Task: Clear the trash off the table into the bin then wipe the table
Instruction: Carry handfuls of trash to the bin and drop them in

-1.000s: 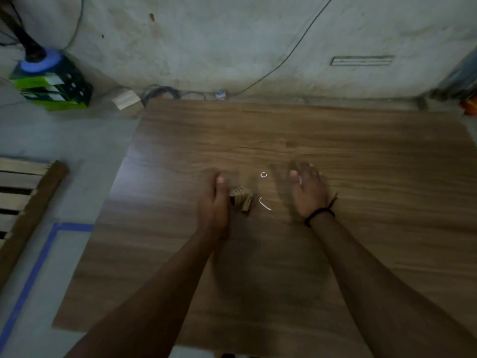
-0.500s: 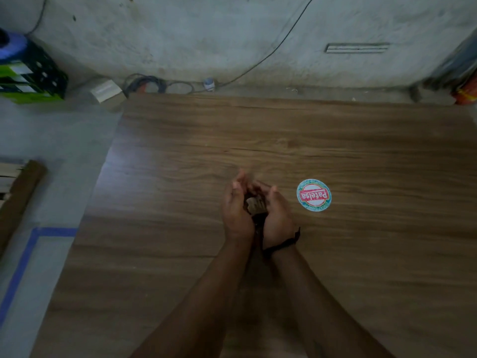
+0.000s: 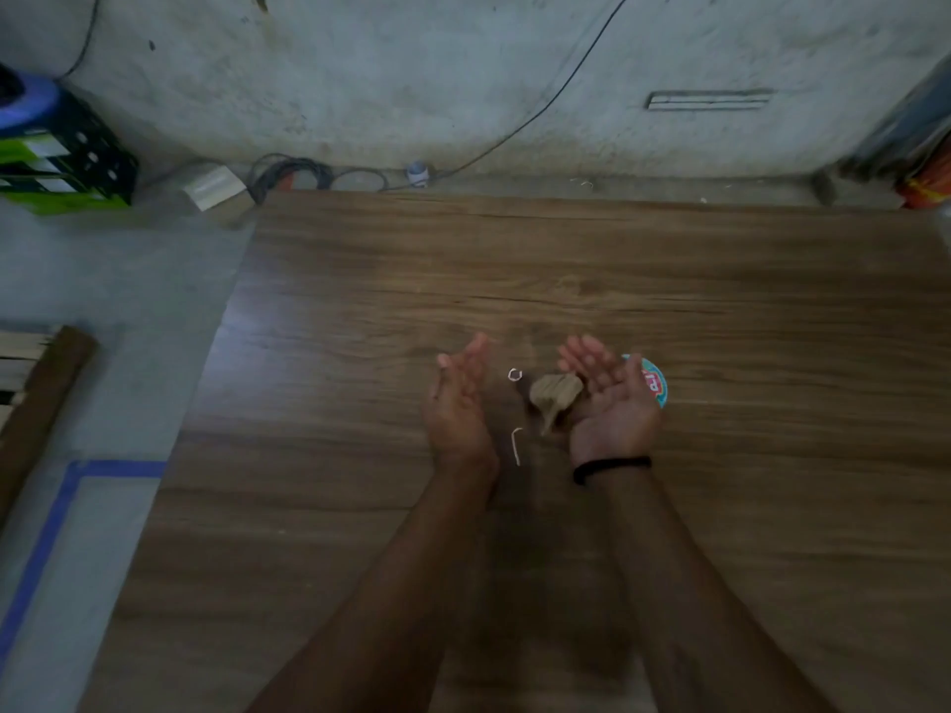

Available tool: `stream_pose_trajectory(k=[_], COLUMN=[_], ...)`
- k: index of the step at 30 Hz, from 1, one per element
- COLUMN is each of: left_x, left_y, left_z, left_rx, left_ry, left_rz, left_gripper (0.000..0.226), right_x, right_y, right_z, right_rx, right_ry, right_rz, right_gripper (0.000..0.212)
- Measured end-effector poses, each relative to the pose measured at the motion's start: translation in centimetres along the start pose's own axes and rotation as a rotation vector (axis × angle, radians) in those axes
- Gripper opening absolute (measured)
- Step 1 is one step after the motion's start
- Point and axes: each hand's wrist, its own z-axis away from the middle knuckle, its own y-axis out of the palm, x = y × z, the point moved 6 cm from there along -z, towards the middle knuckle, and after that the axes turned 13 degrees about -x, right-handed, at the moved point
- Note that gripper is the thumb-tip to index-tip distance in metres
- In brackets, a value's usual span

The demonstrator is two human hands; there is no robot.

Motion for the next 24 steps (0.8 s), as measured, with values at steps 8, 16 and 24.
stream_pose_trajectory(k=[8, 16, 24], left_x=[-1.3, 1.9, 2.9], left_y=[0.6, -2.4, -1.2], left_z=[-1.0, 3.0, 3.1], left_rx=[0.242, 0.089, 0.051], left_ry=[0.288, 0.374, 0.303], left_rz=[-0.283, -0.069, -0.024], left_gripper=[0.034, 0.067, 0.073], right_x=[1.0, -1.6, -2.9], right_y=[1.5, 3.4, 0.1], right_z=[-3.3, -0.2, 5.4], right_rx=[0.289, 0.717, 0.518], right_ry=[-0.259, -0.452, -0.293], right_rz=[0.644, 1.175, 0.738], right_gripper=[0.046, 0.060, 0.055])
